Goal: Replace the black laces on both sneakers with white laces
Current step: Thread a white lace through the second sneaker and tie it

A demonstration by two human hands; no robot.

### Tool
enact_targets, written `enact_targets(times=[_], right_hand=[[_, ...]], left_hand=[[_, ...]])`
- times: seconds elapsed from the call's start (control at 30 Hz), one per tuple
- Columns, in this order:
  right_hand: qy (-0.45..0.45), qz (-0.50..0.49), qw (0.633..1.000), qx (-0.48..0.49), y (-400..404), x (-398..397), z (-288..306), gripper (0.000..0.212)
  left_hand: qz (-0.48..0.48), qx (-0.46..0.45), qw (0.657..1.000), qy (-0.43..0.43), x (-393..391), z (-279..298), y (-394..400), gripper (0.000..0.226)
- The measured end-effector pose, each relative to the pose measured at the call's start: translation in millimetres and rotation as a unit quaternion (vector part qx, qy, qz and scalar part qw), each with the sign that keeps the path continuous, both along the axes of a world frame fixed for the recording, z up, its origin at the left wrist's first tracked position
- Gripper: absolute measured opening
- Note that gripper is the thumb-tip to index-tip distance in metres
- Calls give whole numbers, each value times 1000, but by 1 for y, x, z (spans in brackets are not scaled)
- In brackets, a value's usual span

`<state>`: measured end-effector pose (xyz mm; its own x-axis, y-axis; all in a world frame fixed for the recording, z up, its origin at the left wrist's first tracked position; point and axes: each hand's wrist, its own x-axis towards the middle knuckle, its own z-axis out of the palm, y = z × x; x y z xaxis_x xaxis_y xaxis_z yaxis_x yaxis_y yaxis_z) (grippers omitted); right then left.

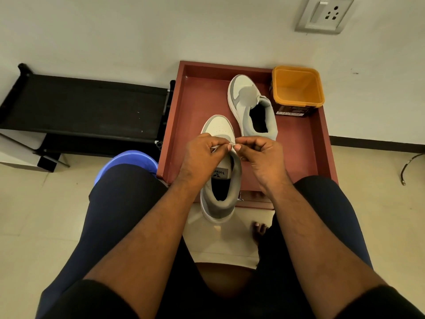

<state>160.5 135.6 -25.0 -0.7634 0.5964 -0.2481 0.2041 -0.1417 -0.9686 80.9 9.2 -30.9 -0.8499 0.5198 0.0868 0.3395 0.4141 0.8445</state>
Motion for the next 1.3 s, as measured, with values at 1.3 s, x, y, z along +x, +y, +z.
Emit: enact_targets(times=[1.3], right_hand=[[-111,51,984,-131,8,-3,-19,15]], left_hand=[[16,-72,994,-79,4,-28,10,17]])
